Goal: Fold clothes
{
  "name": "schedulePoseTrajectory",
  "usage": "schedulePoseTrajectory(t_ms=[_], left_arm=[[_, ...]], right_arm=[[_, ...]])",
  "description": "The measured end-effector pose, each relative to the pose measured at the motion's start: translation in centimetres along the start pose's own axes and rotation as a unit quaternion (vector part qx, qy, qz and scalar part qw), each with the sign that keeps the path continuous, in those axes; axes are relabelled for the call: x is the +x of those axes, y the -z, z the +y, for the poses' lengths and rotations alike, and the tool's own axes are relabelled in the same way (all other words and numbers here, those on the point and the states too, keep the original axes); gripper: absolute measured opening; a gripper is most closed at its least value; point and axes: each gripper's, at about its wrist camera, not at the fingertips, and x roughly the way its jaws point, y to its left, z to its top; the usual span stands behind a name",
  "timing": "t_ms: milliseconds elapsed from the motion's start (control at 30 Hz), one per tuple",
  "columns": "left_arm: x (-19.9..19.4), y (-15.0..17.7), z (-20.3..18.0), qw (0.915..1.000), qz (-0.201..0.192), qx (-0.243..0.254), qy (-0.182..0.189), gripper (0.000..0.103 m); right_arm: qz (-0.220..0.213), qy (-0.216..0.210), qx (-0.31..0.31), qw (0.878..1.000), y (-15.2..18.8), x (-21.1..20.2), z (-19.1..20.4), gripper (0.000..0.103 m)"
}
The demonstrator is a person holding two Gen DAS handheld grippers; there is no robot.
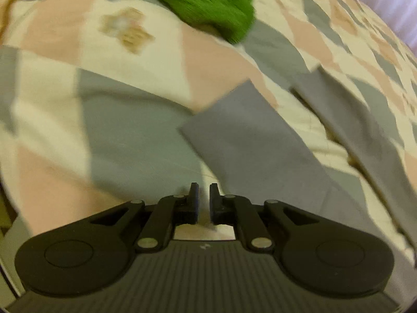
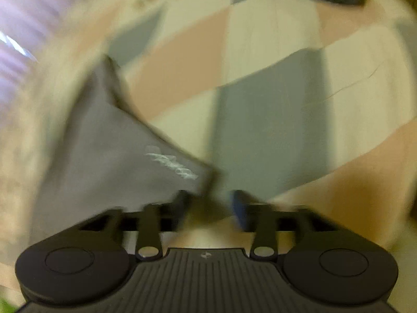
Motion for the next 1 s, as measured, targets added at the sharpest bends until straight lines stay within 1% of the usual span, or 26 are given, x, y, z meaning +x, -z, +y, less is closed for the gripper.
schedulePoseTrajectory(t_ms=[33, 67, 100, 133, 167, 200, 233, 267, 300, 333, 367, 400, 433, 500, 533, 567, 633, 667, 733, 767, 800, 833, 867, 900, 967, 1000], left_arm=[[-1.1, -0.2, 0.2, 1.0, -0.005, -0.007, 0.0, 0.008], [-2.1, -0.6, -0.1, 0.9998, -0.014, -0.009, 0.015, 0.009], [-2.9, -1.2, -0.7, 0.9991, -0.018, -0.012, 0.036, 0.013], [-3.1, -1.8, -1.7, 0.9983, -0.021, -0.013, 0.054, 0.015], [-2.9, -2.4, -2.9, 0.9972, -0.021, -0.013, 0.07, 0.017], [-2.1, -3.2, -4.4, 0.9956, -0.018, -0.013, 0.092, 0.02], [-1.3, -3.9, -6.0, 0.9935, -0.014, -0.013, 0.112, 0.021], [-0.2, -4.4, -7.5, 0.9917, -0.009, -0.014, 0.127, 0.022], [1.0, -4.8, -9.0, 0.9899, -0.004, -0.015, 0.141, 0.022], [2.2, -5.0, -10.3, 0.9891, -0.002, -0.014, 0.147, 0.022], [3.4, -5.2, -11.4, 0.9889, -0.001, -0.015, 0.148, 0.022], [4.7, -5.5, -12.2, 0.9891, 0.003, -0.019, 0.146, 0.022], [5.9, -5.8, -12.9, 0.9894, 0.006, -0.022, 0.144, 0.022], [8.0, -6.2, -13.9, 0.9905, 0.016, -0.027, 0.134, 0.022], [8.8, -6.3, -14.1, 0.9901, 0.016, -0.028, 0.136, 0.022], [9.3, -6.4, -14.1, 0.9901, 0.018, -0.031, 0.135, 0.024], [10.3, -6.8, -14.4, 0.99, 0.02, -0.03, 0.136, 0.027], [10.8, -7.0, -14.5, 0.9901, 0.02, -0.029, 0.136, 0.03], [11.7, -7.4, -14.6, 0.9904, 0.016, -0.021, 0.136, 0.031], [12.3, -7.6, -14.9, 0.9904, 0.02, -0.015, 0.136, 0.03], [12.8, -7.8, -15.2, 0.9908, 0.025, -0.005, 0.133, 0.026], [13.1, -7.9, -15.6, 0.9909, 0.027, 0.009, 0.132, 0.018], [13.2, -8.0, -15.9, 0.9906, 0.029, 0.022, 0.132, 0.0], [12.8, -8.2, -16.1, 0.9896, 0.027, 0.028, 0.138, 0.0], [11.4, -9.0, -16.6, 0.986, 0.014, 0.037, 0.162, 0.0], [10.2, -9.8, -17.1, 0.9826, -0.001, 0.044, 0.18, 0.0]], right_arm=[[-0.022, 0.022, -0.023, 0.999, -0.4, -0.8, 0.9, 0.052], [-0.044, 0.043, -0.046, 0.997, -0.8, -1.7, 1.7, 0.053], [-0.071, 0.044, -0.081, 0.993, -1.1, -2.4, 3.2, 0.053], [-0.096, 0.045, -0.118, 0.987, -1.4, -3.2, 4.8, 0.053], [-0.114, 0.038, -0.185, 0.975, -1.1, -3.4, 7.5, 0.053], [-0.132, 0.031, -0.251, 0.959, -0.9, -3.7, 10.2, 0.053], [-0.136, 0.023, -0.312, 0.94, -0.4, -3.4, 12.7, 0.052], [-0.14, 0.016, -0.387, 0.911, 0.7, -2.8, 15.8, 0.052], [-0.145, 0.008, -0.448, 0.882, 1.8, -2.1, 18.4, 0.052], [-0.146, -0.005, -0.504, 0.851, 3.3, -1.4, 20.9, 0.05], [-0.146, -0.02, -0.548, 0.824, 4.7, -0.5, 23.1, 0.05], [-0.146, -0.035, -0.589, 0.794, 6.0, 0.4, 25.4, 0.05], [-0.143, -0.059, -0.628, 0.763, 7.8, 1.0, 27.5, 0.05], [-0.149, -0.09, -0.686, 0.707, 11.2, 1.7, 30.3, 0.05], [-0.149, -0.097, -0.717, 0.673, 13.2, 2.3, 31.5, 0.05], [-0.149, -0.098, -0.746, 0.642, 14.8, 3.0, 32.5, 0.047], [-0.147, -0.098, -0.798, 0.576, 18.2, 4.5, 34.3, 0.046], [-0.156, -0.094, -0.812, 0.555, 19.1, 5.3, 34.7, 0.046], [-0.175, -0.086, -0.837, 0.51, 21.0, 6.8, 35.5, 0.046], [-0.182, -0.086, -0.844, 0.497, 21.7, 7.4, 36.0, 0.046], [-0.183, -0.089, -0.849, 0.487, 22.0, 7.8, 36.3, 0.046], [-0.184, -0.092, -0.854, 0.478, 22.3, 8.1, 36.6, 0.041], [-0.171, -0.097, -0.86, 0.47, 22.5, 8.4, 37.2, 0.018], [-0.159, -0.102, -0.866, 0.464, 22.6, 8.8, 37.7, 0.0], [-0.135, -0.134, -0.848, 0.495, 21.4, 7.9, 39.4, 0.0], [-0.124, -0.15, -0.838, 0.51, 20.8, 7.5, 40.2, 0.0]])
